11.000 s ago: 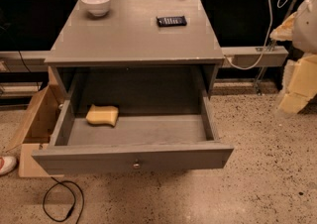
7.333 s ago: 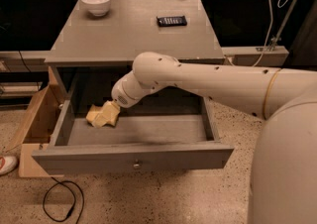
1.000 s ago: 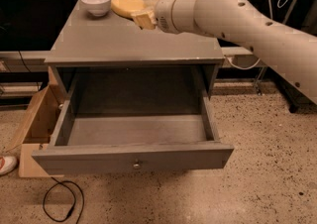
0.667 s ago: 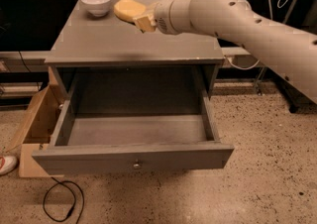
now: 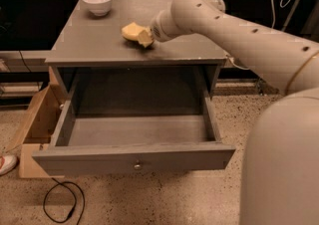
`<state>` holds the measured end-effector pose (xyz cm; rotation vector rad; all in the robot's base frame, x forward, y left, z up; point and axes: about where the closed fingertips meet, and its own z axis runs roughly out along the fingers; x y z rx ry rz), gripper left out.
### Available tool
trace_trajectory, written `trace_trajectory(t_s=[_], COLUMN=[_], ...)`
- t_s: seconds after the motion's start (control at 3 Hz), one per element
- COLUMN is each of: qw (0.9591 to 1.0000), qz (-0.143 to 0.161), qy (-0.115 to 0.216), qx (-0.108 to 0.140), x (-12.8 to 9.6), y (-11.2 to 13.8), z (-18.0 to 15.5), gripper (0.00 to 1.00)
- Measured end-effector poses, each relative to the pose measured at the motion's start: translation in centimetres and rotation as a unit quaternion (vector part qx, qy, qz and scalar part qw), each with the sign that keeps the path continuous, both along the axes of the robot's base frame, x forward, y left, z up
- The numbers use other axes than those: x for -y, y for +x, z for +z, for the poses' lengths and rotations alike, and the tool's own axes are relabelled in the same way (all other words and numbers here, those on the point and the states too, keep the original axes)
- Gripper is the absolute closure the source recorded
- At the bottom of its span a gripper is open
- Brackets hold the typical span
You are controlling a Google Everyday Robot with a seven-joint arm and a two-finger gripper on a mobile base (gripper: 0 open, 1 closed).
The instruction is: Pick sponge from top drawer and place on counter
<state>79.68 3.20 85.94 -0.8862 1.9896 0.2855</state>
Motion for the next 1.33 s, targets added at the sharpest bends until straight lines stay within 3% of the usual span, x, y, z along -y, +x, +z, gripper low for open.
trace_trajectory(t_s=[0.33,1.33], qw=[0.9999,0.9999], qz=[-0.001,0.003], qy=[-0.007,-0.002], qx=[-0.015,-0.015], x=[0.26,0.16], y=[0.54,0.5], z=[-1.15,-1.29], gripper=[0.85,0.15])
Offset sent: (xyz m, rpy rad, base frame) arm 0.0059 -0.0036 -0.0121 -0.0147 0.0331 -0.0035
